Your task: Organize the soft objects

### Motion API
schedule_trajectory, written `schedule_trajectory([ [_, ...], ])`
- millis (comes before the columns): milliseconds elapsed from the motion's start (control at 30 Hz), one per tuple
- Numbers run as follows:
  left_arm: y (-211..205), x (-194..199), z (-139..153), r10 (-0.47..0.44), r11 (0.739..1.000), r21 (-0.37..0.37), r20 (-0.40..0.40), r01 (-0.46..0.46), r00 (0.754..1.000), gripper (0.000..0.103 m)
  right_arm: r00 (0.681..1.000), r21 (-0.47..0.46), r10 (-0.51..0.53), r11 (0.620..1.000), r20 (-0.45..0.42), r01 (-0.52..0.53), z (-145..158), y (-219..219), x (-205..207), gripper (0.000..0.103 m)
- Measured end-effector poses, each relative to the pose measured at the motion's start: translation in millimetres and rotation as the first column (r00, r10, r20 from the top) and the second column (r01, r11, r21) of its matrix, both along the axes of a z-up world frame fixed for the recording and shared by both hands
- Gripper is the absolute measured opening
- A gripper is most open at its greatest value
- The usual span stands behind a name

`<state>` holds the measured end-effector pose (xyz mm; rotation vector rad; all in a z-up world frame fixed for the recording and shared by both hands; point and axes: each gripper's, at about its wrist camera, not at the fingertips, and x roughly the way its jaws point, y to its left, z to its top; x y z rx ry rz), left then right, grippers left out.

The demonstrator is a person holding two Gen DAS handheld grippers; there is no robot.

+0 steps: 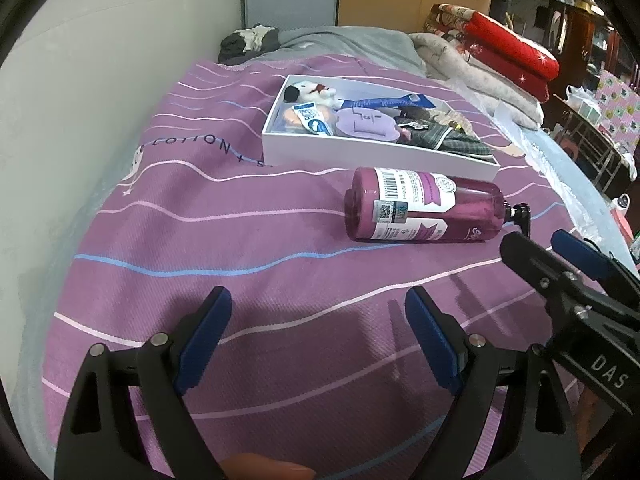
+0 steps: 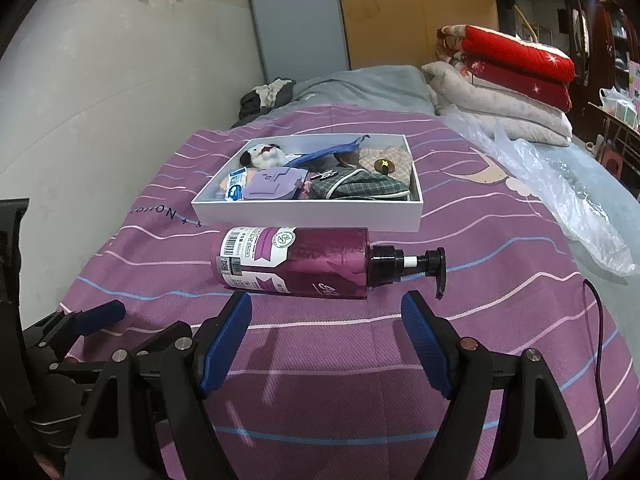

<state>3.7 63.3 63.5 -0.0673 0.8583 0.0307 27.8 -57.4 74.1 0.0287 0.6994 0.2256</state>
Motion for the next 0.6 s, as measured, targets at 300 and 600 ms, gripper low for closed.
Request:
schedule_trajectory([
  [300, -2.6, 1.5, -2.8, -0.006, 1.0, 0.017, -0.006, 0.006, 1.0, 0.088, 0.997, 0.015, -0.012, 1.0, -0.076, 0.013, -9.6, -2.6, 10.0, 0.081],
  [600, 2.4, 1.6, -5.7, -0.008, 1.0, -0.007, -0.009, 0.008, 1.0, 0.088, 0.998, -0.024, -0.026, 0.999, -0.049, 0.025, -8.1, 2.5, 6.0, 0.081],
])
